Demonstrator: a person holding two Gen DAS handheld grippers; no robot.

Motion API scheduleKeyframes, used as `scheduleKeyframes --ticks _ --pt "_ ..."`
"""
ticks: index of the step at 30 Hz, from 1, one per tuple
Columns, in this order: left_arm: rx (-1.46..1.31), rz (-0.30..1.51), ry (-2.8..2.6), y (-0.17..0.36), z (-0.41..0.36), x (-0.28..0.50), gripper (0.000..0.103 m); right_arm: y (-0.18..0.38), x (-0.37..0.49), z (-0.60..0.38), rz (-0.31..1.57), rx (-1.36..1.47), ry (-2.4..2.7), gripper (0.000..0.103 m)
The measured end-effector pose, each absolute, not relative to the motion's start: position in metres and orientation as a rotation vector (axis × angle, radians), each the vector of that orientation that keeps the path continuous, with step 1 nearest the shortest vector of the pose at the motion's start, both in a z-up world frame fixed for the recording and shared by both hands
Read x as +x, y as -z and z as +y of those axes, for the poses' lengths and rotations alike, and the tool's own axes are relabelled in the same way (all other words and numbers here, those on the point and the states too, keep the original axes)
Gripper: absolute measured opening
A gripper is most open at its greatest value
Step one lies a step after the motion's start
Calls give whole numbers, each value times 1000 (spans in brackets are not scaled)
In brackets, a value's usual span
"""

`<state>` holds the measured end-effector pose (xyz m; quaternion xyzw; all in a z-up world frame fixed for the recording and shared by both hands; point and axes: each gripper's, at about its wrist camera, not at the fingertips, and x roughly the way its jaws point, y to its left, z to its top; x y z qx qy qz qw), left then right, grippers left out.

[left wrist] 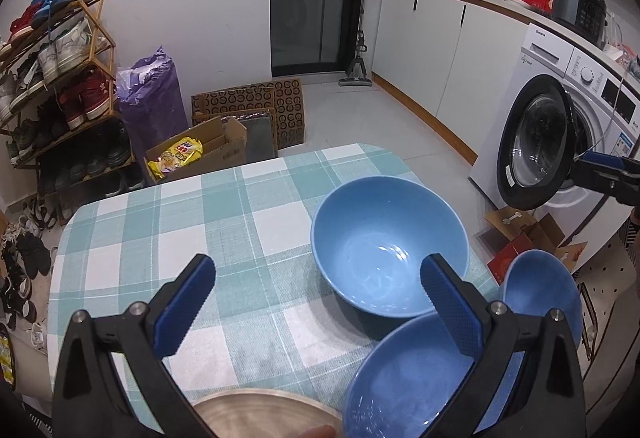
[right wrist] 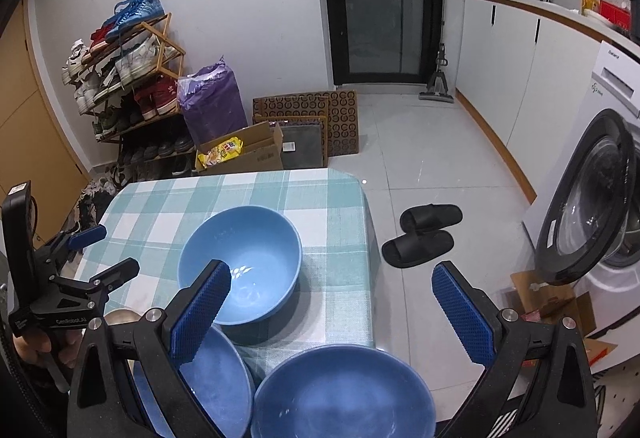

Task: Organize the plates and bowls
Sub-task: 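Withdraw both grippers and move toward the largest blue bowl, then lower both grippers to the blue bowl rim and close them on it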

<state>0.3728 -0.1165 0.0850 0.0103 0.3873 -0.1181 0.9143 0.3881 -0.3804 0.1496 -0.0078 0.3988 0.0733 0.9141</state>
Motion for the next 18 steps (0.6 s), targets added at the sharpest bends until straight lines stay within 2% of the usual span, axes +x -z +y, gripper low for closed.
scheduleKeyframes --ticks 18 --pt "17 877 258 -48 -126 417 102 -73 451 -352 953 -5 -170 102"
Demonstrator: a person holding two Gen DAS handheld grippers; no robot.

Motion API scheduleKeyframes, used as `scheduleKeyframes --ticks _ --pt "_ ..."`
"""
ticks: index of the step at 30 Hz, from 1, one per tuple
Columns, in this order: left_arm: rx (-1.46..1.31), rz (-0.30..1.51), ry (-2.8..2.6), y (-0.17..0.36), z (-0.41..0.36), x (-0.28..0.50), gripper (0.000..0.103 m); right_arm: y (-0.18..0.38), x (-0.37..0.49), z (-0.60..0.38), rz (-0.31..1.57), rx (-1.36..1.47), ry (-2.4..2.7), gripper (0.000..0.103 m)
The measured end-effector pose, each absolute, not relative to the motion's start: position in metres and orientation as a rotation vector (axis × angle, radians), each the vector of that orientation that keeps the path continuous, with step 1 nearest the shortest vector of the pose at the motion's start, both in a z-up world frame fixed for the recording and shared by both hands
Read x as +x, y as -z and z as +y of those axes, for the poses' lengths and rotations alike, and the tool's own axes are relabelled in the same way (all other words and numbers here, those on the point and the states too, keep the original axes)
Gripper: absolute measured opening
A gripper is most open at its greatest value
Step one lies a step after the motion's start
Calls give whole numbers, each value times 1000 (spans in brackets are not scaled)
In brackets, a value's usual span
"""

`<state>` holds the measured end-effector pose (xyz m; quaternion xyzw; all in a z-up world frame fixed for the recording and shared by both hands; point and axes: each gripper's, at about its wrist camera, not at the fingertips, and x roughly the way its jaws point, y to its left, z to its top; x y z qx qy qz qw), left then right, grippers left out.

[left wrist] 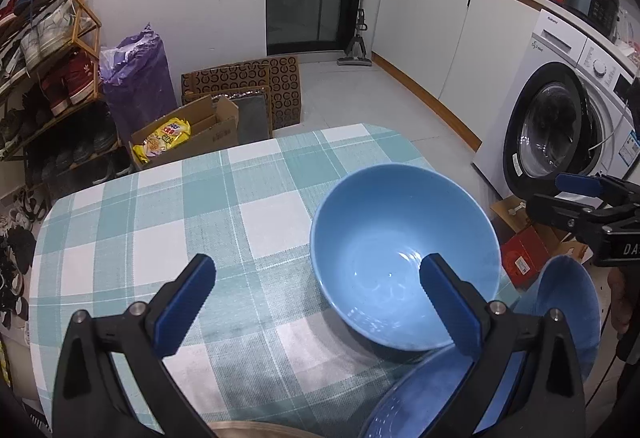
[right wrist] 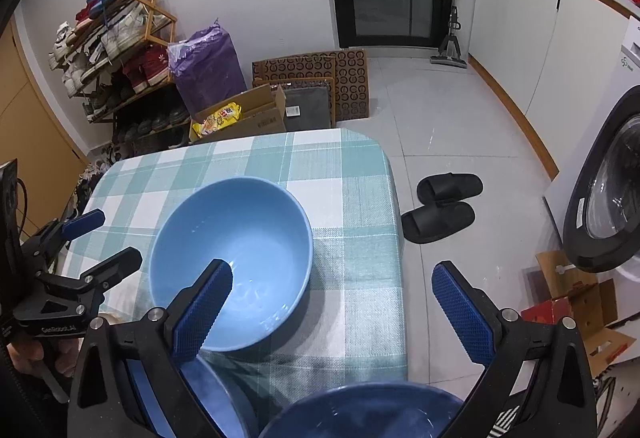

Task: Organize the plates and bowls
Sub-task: 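Lower both grippers to the blue bowl rim and close them on it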

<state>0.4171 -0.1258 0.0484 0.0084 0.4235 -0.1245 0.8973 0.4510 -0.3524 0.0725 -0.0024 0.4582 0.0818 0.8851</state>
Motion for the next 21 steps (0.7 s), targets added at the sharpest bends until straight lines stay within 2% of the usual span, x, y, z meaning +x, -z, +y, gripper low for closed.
scheduleKeyframes --ticks 8,13,15,21 --pt "9 898 270 -36 -126 427 101 -48 469 -350 1002 10 -166 101" --pt "6 904 273 -30 -128 431 97 -36 475 -347 1029 15 -180 92" --pt "5 910 274 -28 -129 432 92 -31 477 -347 1046 26 -192 83" --pt "12 925 286 -22 -130 435 85 -22 479 -342 1069 19 -208 73"
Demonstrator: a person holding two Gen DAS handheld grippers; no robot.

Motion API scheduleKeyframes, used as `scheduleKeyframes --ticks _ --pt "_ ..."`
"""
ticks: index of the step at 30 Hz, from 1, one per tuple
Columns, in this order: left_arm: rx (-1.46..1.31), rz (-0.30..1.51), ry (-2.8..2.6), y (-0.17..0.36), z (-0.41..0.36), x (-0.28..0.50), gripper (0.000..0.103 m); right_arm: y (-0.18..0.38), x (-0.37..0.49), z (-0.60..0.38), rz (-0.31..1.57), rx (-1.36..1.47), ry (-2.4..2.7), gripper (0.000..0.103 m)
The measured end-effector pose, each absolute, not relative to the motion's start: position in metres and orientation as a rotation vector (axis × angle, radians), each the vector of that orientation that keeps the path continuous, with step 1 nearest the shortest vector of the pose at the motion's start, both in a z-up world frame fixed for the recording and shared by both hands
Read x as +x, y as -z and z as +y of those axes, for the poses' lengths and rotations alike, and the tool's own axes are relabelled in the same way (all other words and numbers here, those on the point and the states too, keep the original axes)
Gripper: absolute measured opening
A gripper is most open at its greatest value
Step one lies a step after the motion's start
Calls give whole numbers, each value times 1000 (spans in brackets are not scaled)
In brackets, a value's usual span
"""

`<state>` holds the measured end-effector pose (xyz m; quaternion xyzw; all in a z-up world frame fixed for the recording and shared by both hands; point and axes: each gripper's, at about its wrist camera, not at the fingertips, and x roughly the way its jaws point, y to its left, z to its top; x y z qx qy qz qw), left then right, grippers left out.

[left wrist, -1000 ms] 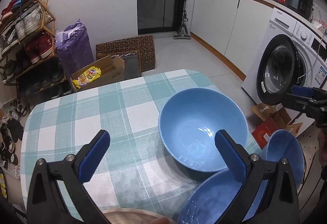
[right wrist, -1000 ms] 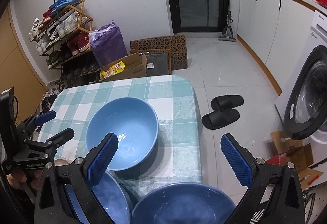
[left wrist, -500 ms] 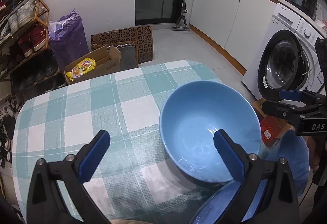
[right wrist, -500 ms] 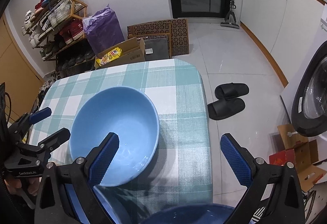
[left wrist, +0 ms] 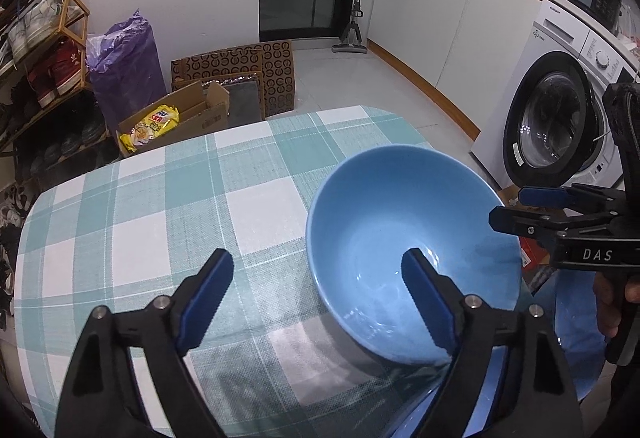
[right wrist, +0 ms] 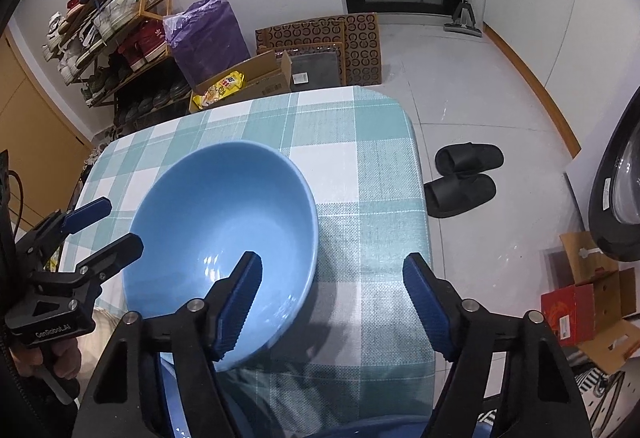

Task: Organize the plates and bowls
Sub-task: 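Lower both grippers to the blue bowl rim and close them on it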

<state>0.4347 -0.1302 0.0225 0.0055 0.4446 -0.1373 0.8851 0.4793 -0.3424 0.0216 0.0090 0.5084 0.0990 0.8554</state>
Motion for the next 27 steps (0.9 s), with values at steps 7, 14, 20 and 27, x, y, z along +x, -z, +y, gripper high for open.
scheduleKeyframes --ticks 7,14,20,27 --pt "10 951 299 -15 -131 437 64 -15 481 -337 1084 6 -217 67" --pt "23 978 310 -8 -134 439 49 -11 482 -333 1102 -3 -235 55" --pt "18 979 322 -4 -135 440 36 -8 481 -330 1110 -12 -256 41" --pt "27 973 332 -3 -136 439 21 -7 478 -330 1111 -12 -272 21"
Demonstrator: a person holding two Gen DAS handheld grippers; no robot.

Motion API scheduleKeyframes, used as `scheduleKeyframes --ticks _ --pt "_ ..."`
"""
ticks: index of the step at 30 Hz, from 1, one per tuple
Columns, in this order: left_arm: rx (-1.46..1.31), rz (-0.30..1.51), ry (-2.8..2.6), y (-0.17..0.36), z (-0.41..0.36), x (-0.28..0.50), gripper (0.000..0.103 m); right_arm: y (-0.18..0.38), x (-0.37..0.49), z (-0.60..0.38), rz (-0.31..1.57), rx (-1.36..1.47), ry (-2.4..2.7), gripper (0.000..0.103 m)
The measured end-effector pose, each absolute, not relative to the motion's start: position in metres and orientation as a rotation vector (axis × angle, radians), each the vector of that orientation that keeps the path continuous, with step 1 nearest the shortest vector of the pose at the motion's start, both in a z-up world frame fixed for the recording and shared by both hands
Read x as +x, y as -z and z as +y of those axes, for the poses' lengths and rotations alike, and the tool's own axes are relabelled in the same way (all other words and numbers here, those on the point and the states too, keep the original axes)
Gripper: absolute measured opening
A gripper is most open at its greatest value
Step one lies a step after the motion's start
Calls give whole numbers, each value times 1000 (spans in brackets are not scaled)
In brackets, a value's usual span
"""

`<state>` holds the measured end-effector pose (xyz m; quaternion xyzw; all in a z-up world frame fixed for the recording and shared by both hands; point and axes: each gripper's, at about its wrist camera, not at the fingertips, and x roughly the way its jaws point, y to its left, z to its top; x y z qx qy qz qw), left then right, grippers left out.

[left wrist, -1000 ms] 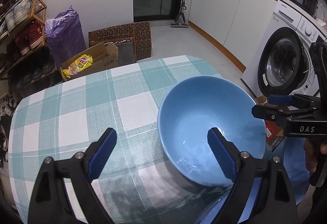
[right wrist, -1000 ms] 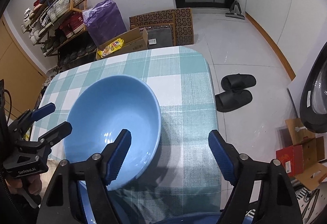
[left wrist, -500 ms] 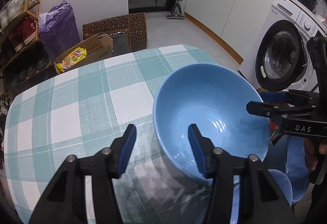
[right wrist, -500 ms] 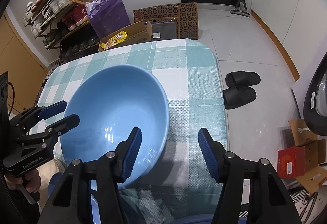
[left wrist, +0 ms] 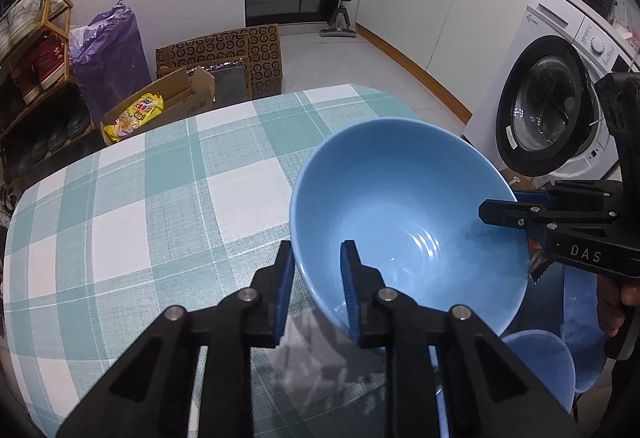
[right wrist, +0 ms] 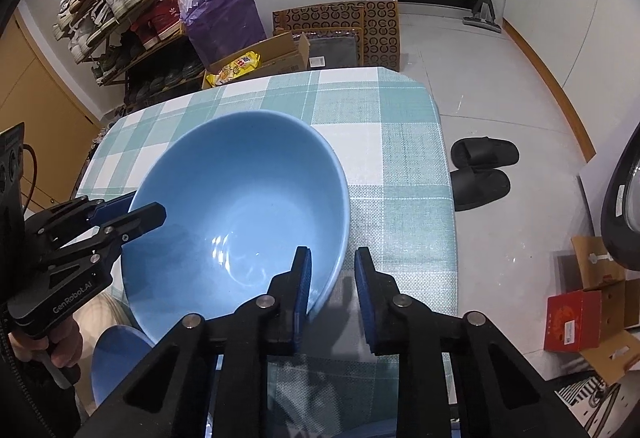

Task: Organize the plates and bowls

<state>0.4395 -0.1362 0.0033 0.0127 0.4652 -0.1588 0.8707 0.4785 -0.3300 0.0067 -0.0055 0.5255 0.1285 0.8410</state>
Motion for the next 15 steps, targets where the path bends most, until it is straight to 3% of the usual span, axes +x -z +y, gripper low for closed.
scheduleKeyframes --ticks 3,15 --pt "40 956 321 -5 -136 438 15 -8 477 -328 1103 -24 -270 14" --pt "36 956 318 -5 -135 438 13 -10 475 -325 1093 -46 -257 14"
